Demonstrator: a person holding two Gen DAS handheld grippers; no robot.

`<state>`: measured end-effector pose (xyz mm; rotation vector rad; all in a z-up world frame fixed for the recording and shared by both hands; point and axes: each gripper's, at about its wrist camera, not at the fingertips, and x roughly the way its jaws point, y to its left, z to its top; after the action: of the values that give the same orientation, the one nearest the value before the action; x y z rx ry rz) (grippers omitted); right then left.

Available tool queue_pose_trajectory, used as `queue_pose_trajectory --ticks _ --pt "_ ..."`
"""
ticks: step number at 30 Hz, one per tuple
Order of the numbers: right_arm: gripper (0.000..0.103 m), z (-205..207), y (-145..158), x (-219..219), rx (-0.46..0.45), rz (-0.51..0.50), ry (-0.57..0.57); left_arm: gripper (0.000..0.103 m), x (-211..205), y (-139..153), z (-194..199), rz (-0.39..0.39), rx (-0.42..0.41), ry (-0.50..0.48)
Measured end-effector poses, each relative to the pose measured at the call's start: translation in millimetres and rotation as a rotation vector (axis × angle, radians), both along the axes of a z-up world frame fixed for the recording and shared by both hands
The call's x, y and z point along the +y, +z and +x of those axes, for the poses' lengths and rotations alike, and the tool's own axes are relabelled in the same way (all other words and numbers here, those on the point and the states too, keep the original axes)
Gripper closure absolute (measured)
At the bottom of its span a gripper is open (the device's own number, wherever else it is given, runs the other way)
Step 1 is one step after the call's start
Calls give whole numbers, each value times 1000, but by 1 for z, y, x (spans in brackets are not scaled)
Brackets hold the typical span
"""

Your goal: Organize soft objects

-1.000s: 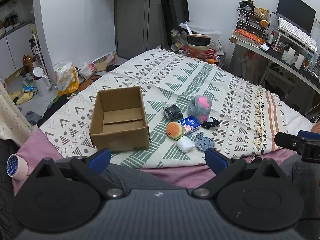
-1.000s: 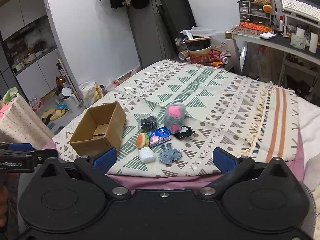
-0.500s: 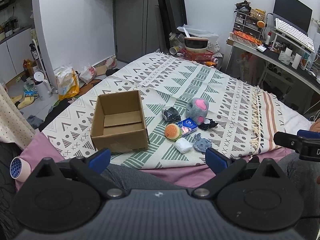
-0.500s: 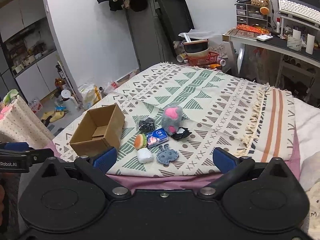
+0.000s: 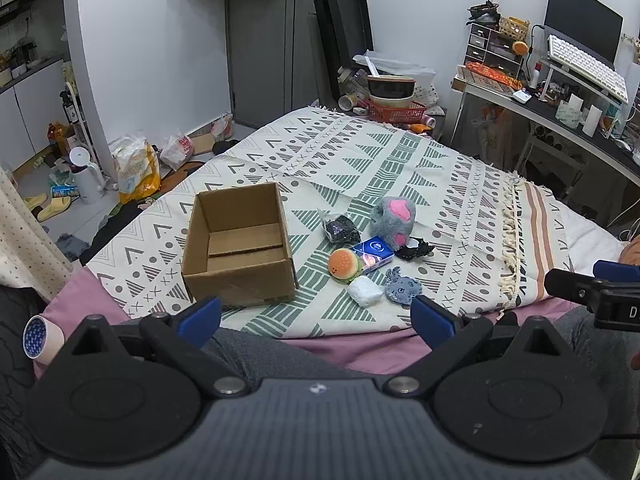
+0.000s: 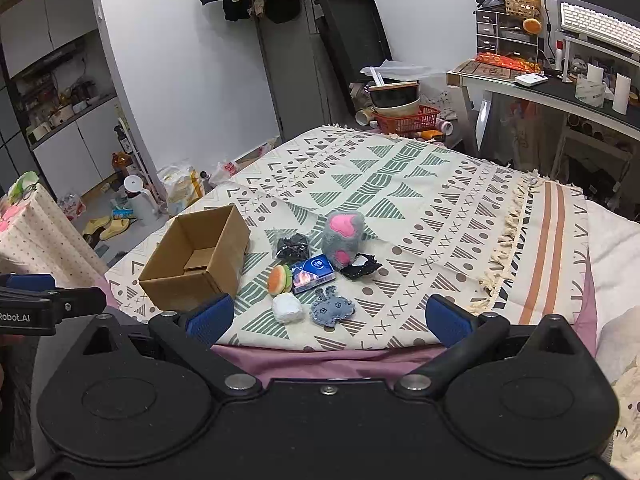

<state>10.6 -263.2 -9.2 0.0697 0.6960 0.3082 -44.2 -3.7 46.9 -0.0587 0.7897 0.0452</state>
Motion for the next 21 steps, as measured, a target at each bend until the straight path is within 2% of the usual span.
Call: queue_pose_trajectory --ticks 21 --pt "0 0 -3 -10 -4 8 -19 3 -5 -6 4 -3 21 3"
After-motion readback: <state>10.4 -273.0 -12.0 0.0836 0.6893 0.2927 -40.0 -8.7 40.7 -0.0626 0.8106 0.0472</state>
